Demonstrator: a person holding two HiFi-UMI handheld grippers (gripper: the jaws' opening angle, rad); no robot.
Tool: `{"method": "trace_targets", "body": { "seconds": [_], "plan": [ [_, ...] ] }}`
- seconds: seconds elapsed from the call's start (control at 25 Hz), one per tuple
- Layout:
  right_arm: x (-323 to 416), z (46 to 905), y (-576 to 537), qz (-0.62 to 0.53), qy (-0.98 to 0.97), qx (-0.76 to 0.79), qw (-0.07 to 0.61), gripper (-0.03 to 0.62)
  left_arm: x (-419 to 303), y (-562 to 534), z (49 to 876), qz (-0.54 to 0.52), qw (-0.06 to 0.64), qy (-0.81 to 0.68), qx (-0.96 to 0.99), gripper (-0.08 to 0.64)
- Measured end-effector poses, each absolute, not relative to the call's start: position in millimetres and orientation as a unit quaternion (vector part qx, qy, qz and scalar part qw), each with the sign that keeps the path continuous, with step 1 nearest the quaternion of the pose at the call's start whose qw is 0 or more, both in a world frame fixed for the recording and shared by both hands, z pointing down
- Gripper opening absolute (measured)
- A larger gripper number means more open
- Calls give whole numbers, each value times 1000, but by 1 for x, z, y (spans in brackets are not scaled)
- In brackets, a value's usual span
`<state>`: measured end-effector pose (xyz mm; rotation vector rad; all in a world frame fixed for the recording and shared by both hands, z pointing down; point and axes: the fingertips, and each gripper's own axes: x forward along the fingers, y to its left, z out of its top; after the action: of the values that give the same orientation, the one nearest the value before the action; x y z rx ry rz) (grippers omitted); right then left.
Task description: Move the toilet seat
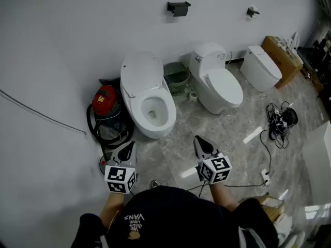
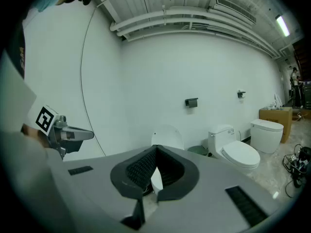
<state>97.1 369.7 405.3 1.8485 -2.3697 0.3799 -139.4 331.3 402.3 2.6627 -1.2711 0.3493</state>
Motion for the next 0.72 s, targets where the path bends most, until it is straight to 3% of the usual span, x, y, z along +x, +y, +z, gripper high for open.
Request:
{"method": "trace_targets", "body": {
  "seconds": [0.24,0.48,0.56,0.72],
  "plan": [
    [78,409,362,136,-777,613,46,-3,-153,323,405,116,89,-411,900,8],
    [66,411,356,179,-777,603,-18,0,-153,317,402,85,92,-374,919,18],
    [70,413,351,189,-775,602,-21,116,-148,312,403,66,107,-369,921,225],
    [94,420,334,211,-763,610,-23,176,-138,298,412,62,122,-387,912,263]
  ]
}}
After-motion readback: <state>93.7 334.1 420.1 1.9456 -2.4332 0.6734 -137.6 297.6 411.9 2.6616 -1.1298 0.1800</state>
